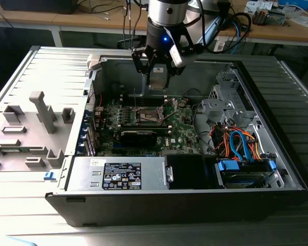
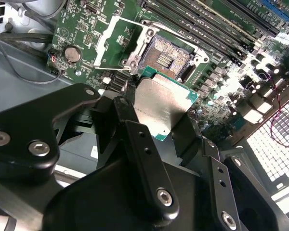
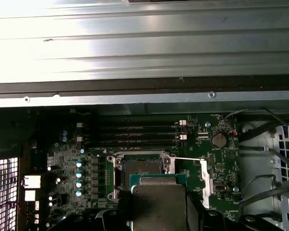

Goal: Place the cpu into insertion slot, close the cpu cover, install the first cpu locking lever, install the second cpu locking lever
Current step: 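Place the cpu into insertion slot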

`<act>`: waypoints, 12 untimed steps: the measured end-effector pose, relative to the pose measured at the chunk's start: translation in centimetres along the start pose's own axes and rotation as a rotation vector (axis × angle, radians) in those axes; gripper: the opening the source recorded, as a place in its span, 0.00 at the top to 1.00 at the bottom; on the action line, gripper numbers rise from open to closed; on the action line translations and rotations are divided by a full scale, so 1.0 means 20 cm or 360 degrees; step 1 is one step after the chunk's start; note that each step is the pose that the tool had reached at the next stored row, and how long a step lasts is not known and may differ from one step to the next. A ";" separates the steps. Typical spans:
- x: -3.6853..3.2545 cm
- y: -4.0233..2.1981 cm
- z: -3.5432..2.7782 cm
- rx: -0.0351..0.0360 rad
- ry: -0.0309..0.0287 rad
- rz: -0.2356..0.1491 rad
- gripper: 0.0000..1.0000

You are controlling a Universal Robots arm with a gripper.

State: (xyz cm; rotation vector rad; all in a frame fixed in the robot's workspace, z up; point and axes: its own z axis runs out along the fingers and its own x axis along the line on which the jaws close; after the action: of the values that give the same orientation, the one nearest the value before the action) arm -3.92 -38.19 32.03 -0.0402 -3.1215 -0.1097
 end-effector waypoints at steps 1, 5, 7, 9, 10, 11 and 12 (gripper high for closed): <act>0.000 -0.002 0.002 0.0000 0.00000 0.0000 0.45; 0.000 -0.008 0.008 0.0000 -0.00001 0.0000 0.45; 0.000 -0.012 0.013 0.0000 0.00001 0.0000 0.45; 0.000 -0.019 0.021 0.0000 0.00000 0.0000 0.45; 0.000 -0.021 0.023 0.0000 -0.00001 0.0000 0.45; 0.000 -0.023 0.026 0.0000 -0.00001 0.0000 0.45; 0.000 -0.024 0.028 0.0000 0.00000 0.0000 0.45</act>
State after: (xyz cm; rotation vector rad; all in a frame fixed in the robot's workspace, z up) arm -3.94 -38.63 31.43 -0.0402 -3.1215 -0.1098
